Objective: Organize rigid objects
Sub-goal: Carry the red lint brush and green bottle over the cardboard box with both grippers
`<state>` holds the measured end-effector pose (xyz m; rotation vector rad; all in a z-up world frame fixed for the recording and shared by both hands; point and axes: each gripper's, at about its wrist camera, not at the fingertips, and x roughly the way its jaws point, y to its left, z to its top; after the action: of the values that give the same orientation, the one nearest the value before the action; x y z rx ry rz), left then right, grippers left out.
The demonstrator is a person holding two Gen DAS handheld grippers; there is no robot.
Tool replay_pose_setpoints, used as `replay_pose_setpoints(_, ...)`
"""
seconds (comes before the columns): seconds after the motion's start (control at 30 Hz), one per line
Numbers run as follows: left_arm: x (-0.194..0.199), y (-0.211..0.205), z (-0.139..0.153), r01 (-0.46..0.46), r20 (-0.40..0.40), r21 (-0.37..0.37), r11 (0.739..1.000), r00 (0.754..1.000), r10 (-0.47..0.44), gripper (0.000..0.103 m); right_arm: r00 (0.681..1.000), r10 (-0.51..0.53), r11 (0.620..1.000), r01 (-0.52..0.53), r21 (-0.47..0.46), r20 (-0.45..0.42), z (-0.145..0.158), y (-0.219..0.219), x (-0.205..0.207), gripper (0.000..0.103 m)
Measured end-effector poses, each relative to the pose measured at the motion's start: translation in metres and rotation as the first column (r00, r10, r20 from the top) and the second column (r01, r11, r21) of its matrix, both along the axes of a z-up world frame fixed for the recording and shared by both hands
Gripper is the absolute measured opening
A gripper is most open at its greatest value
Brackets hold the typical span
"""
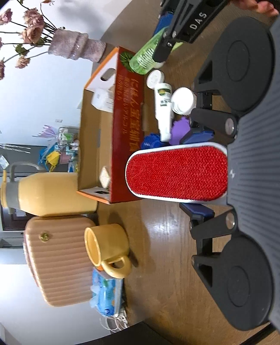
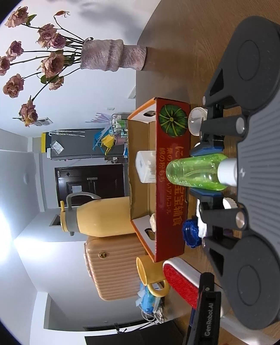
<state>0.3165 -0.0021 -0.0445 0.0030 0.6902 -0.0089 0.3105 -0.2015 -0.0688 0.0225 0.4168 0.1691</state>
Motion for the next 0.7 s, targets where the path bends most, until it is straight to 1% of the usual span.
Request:
replay_pose_setpoints(0.27, 0.006, -0.013, 0.019, 0.012, 0.030, -0.003, 1.000, 0.999, -0.012, 0.056, 1.000, -0.006, 1.000, 0.006, 0.006, 0.025, 0.012, -0.006, 0.002, 0.030)
replay_pose_setpoints(0.7, 0.030, -0.032, 0.043, 0.027, 0.077, -0.009, 1.000, 0.997, -0.026, 0.056, 0.997, -0.028, 1.000, 0.027, 0.011, 0.077, 0.035, -0.013, 0.024, 0.030)
